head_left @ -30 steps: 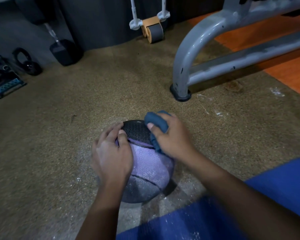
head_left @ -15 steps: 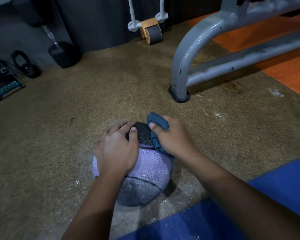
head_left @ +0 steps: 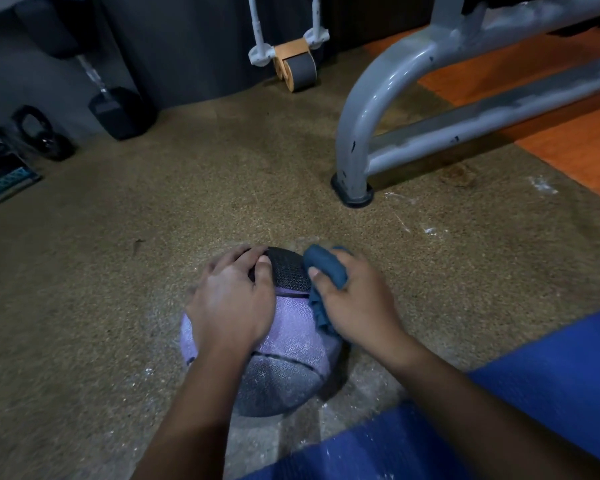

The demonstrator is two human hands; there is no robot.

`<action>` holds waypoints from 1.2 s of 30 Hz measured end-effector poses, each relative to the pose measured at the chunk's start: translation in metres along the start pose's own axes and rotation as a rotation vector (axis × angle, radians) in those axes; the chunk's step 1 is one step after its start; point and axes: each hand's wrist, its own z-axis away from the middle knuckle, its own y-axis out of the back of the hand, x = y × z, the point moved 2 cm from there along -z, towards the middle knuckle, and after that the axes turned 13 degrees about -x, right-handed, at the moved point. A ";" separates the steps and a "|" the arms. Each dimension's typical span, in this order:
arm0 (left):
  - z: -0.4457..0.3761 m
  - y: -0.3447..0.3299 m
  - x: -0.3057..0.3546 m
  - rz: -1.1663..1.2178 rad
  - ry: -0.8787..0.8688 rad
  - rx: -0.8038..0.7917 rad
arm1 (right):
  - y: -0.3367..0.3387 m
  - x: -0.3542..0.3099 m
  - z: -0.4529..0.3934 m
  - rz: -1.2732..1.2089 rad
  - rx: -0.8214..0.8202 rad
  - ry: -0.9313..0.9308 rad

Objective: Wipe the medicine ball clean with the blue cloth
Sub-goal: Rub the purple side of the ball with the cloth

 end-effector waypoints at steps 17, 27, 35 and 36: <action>-0.001 0.001 -0.016 0.139 -0.013 0.042 | -0.015 -0.033 0.037 0.143 -0.052 0.235; 0.007 0.011 -0.010 0.094 0.070 0.036 | -0.004 0.000 0.005 0.099 -0.003 0.030; 0.015 0.014 -0.023 0.164 0.054 0.059 | -0.017 -0.023 0.021 0.153 -0.033 0.196; 0.015 0.014 -0.024 0.161 0.057 0.064 | -0.013 -0.012 0.014 0.121 -0.016 0.130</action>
